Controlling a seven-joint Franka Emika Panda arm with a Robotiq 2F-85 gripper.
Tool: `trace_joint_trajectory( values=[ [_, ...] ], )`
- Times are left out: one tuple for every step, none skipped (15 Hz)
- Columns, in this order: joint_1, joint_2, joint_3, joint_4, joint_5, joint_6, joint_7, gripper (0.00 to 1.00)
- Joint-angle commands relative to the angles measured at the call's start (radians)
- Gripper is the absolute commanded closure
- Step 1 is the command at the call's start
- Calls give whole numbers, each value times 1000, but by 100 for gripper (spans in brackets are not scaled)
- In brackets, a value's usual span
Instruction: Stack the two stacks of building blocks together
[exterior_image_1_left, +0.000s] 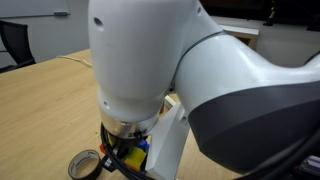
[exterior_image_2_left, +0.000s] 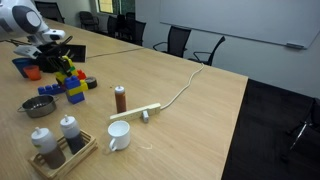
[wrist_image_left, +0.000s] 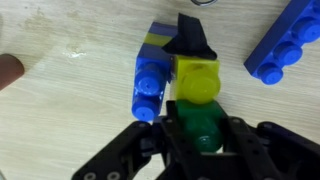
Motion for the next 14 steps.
trace_joint_trajectory(
  values=[
    [-1,2,0,-5,8,6,9,89],
    [-2,4,1,-5,10,7,8,89],
    [-4,7,4,-5,14,10,5,89],
    [-6,11,5,-5,18,13,3,89],
    [-7,16,7,-4,22,15,1,89],
    [-7,20,8,-3,25,15,0,89],
    [-10,27,11,1,31,15,-4,89],
    [-12,28,15,1,36,16,-8,89],
    [-16,30,20,0,45,14,-14,89],
    [-19,30,24,-2,53,13,-17,89],
    [-22,32,28,-3,62,11,-22,89],
    [-26,36,33,-4,74,9,-29,89],
    [-30,36,37,-3,82,7,-38,89],
    [-35,37,41,-3,93,6,-48,89]
  ],
)
